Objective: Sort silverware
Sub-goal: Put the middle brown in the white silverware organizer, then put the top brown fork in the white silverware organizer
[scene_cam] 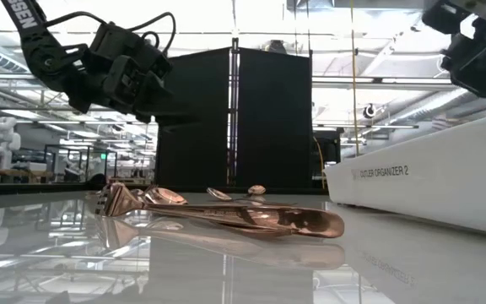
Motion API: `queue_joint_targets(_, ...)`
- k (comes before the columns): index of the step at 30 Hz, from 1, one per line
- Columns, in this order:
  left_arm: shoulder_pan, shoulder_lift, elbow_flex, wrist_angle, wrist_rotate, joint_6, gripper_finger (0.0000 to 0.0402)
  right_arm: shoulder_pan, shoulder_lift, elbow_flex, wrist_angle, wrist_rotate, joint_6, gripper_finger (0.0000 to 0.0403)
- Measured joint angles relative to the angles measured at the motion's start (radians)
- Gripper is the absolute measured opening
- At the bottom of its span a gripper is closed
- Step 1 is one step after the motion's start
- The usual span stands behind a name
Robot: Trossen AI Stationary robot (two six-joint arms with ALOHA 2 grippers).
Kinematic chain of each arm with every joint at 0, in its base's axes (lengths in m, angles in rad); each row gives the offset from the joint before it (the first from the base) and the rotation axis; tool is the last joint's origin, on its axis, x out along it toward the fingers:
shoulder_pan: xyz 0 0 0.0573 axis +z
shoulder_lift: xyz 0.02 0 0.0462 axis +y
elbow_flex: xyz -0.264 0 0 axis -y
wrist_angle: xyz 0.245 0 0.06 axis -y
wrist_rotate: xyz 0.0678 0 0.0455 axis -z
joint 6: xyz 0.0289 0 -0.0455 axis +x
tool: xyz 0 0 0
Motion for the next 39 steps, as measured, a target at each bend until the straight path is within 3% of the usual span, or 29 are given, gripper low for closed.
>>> queue_joint_targets(16,-0.011,0.0,0.0,0.012,-0.003,0.0,0.0207,0.002,0.067,-0.059,0.172,-0.04,-0.065,0.0)
queue_joint_targets(39,-0.011,0.0,0.0,0.009,-0.004,0.0,0.0207,0.002,0.079,-0.058,0.17,-0.047,-0.075,0.0038)
